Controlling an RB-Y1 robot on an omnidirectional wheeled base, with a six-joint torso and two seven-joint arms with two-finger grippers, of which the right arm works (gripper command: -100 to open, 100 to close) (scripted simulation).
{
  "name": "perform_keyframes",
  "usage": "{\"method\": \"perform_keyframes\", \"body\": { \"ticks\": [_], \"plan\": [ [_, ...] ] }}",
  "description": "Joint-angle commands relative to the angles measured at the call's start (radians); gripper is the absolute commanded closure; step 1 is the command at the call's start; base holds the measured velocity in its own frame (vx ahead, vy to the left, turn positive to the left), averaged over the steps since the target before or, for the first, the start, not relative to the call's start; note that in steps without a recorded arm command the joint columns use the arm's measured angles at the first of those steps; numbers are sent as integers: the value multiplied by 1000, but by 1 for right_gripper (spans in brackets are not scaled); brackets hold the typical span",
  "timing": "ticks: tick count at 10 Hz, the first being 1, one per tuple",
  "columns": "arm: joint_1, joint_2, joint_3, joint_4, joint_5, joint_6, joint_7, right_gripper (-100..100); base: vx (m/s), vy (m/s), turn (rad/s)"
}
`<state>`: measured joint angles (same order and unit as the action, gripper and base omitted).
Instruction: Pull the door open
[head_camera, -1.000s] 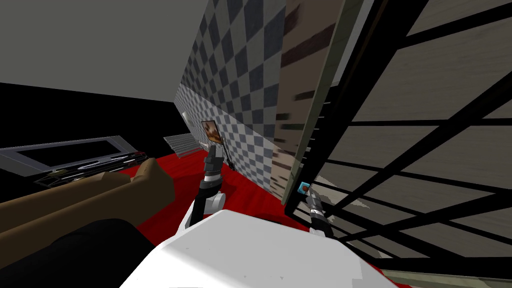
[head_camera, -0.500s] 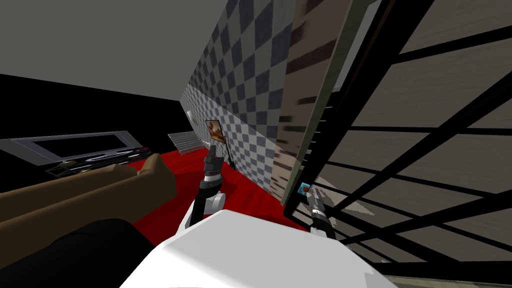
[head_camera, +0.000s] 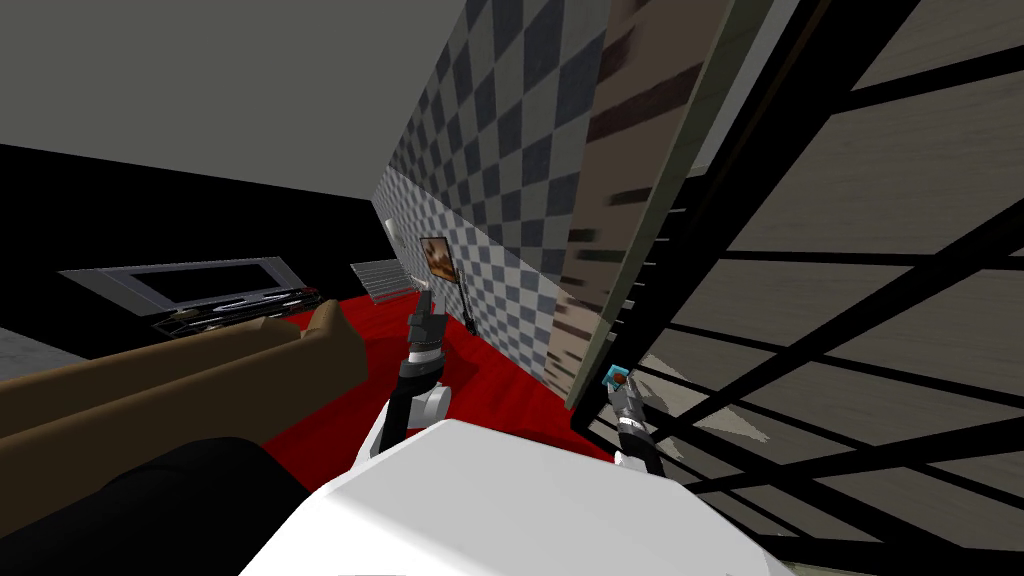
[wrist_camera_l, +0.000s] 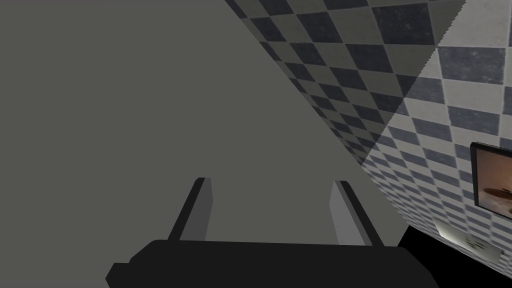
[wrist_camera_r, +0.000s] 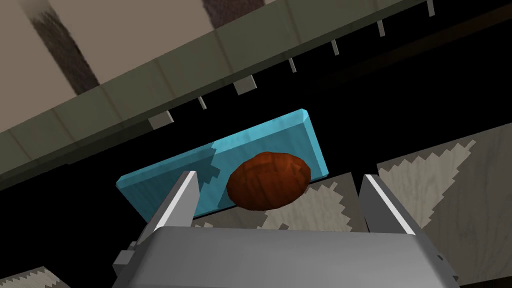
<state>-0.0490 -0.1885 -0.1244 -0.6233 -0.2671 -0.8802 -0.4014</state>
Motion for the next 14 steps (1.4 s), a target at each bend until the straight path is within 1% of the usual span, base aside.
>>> {"method": "perform_keyframes", "body": {
  "ticks": [1,2,3,4,5,6,7,8,9,10,11,12,13,14],
  "plan": [
    [-2,3,2,-1,-12,1,-50,-100,-42,-14,37],
    [-4,6,3,-1,-22,1,-76,-100,-55,-15,63],
    [-4,6,3,-1,-22,1,-89,-100,-49,-9,22],
    [-6,10,5,-1,-34,2,-127,-100,-55,-2,41],
    [-8,13,7,-2,-45,2,-153,-100,-68,-2,73],
    [-8,13,7,-2,-45,2,-171,-100,-47,-7,21],
    [-10,17,8,-3,-57,3,-205,-100,-42,-12,34],
    [-10,17,8,-3,-57,3,-212,-100,-37,-9,26],
    [-12,20,10,-3,-69,4,-252,-100,-50,-10,36],
    [-14,24,12,-4,-81,4,-278,-100,-64,-21,82],
    [-14,24,12,-4,-81,4,-295,-100,-47,-8,33],
    [-16,28,14,-4,-94,5,-330,-100,-51,-5,45],
    [-16,28,14,-4,-94,5,-337,-100,-42,-6,20],
    [-18,31,16,-5,-107,6,-377,-100,-45,-10,41]
  ]
}}
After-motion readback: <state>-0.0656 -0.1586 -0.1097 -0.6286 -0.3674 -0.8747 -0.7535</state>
